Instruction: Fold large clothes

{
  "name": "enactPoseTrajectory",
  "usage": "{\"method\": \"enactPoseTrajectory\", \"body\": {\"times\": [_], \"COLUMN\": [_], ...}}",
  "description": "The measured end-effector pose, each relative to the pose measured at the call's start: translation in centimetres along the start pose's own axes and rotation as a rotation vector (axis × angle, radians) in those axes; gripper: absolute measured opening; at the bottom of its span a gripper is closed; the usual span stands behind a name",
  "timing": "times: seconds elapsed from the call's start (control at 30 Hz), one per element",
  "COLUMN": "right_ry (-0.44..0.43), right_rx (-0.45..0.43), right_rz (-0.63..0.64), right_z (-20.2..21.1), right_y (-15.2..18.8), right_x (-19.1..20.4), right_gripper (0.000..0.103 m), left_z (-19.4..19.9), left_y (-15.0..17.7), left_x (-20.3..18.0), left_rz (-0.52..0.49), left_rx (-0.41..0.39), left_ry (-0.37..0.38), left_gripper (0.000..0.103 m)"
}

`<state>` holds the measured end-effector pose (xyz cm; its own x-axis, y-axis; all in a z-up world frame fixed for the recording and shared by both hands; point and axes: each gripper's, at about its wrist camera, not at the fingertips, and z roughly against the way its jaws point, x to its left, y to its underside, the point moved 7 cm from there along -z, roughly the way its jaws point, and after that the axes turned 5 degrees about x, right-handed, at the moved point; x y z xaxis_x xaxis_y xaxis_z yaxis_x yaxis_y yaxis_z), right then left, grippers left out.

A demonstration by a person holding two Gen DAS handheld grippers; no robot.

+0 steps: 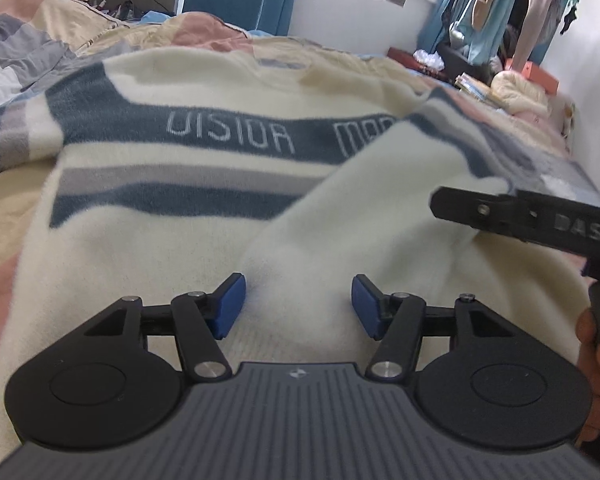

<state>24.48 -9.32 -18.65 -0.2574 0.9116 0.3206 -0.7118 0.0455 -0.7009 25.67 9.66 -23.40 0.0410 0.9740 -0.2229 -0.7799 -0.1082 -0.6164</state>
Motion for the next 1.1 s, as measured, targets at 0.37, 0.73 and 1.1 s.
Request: {"method": "enactPoseTrajectory", "body": {"times": [0.37,0.73,1.1], "right_ry": [-0.002,-0.017,-0.068], "right_rx": [0.067,0.068,0.06], "right_rz": [-0.065,-0.05,-0.048], "right_z": [-4.8,-3.6,-2.2], "right_y": [1.5,1.7,1.9], "right_x": [-1.9,-1.8,-1.1], "right_gripper": [0.052,0.053,0.056], "left_z": [-0.2,4.1,10.3], "left_y": [-0.4,-2.0,-5.8], "left_x": [1.7,6.6,17.1], "left_rz": [0.065,0.324,0.586], "left_rx": [-0.048,-0.046,-0.087], "left_ry": [-0.041,-0.143,-0.357], "left_gripper": [0.067,0.071,0.077]}}
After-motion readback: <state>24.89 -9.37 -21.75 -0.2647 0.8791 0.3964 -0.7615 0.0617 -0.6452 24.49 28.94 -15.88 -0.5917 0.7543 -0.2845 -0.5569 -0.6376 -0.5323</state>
